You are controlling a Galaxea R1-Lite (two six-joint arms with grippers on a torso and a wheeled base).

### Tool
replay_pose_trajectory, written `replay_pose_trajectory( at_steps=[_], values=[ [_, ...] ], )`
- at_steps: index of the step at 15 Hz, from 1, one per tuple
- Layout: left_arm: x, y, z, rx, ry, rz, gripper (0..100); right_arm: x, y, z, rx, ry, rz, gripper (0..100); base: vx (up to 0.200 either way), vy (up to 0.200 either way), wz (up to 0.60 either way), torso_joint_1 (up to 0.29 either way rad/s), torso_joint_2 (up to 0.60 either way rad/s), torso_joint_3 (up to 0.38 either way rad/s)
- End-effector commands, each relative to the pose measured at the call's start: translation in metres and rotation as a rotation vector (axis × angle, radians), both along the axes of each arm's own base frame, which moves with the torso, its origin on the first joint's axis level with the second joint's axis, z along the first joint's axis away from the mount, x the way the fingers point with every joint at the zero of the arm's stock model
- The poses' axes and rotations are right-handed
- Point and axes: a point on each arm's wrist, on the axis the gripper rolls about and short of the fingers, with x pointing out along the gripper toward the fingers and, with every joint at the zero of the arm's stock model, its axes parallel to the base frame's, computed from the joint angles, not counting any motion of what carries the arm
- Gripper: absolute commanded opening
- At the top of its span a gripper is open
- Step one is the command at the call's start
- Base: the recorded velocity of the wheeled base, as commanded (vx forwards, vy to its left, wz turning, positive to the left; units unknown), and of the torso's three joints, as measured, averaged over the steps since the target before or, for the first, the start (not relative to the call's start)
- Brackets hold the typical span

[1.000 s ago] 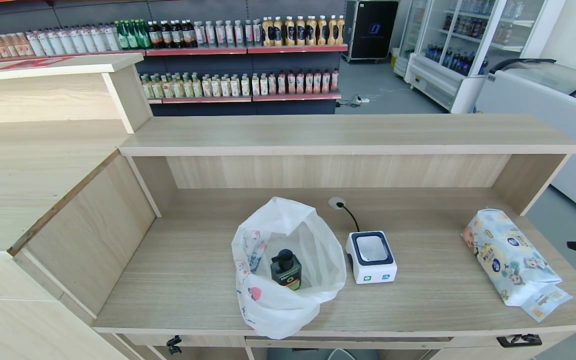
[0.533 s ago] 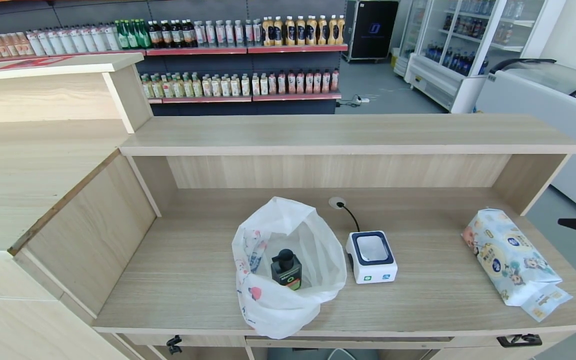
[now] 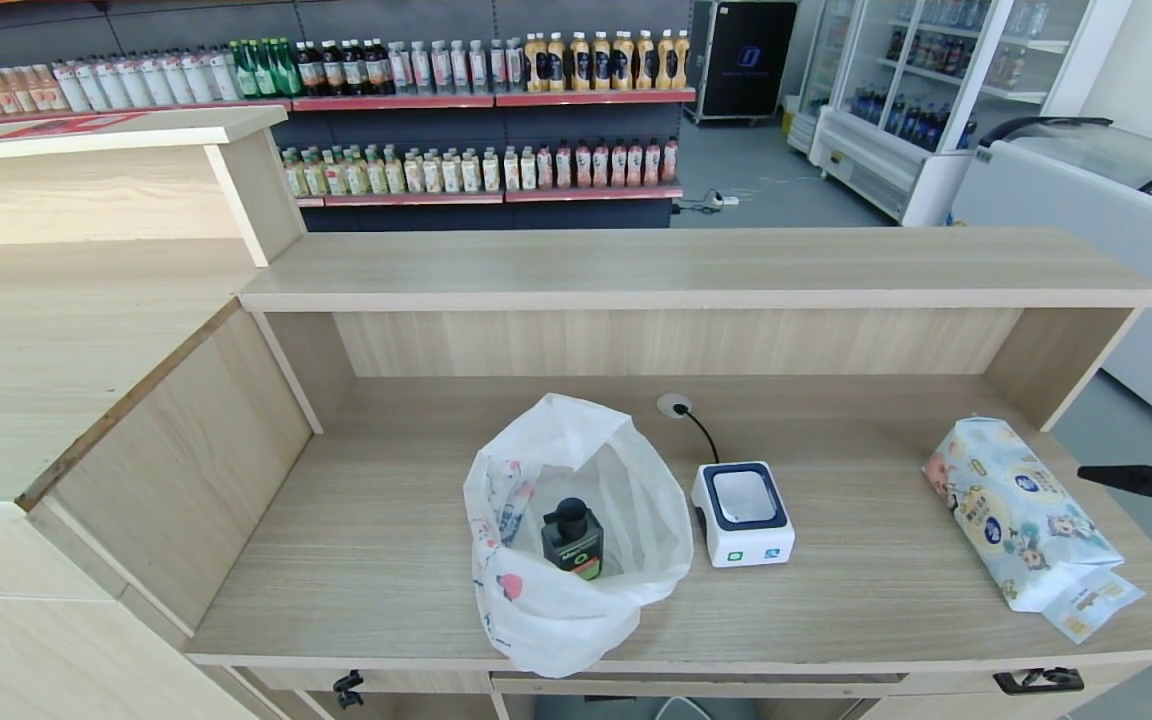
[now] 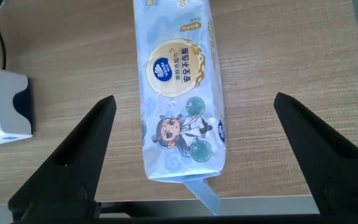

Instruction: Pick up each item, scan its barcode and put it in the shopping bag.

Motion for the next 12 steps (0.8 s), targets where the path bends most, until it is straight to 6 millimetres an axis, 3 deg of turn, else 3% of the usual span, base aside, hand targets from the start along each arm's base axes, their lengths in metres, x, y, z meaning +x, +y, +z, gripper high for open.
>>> replay_pose_trajectory(
  at_steps=[1,7,12],
  values=[
    [0.0,0.0,0.0,0.0,0.001,0.0,100,0.003,-0.002,-0.009,0.0,0.008,0.005,100,0.0,0.0,0.0,0.0,0.0,0.0],
    [0.0,0.0,0.0,0.0,0.0,0.0,100,0.015,-0.003,-0.033,0.027,0.044,0.026,100,0.0,0.0,0.0,0.0,0.0,0.0],
    [0.0,0.0,0.0,0.0,0.0,0.0,100,0.035,0.015,-0.05,0.029,0.047,0.099,100,0.0,0.0,0.0,0.0,0.0,0.0]
  ],
)
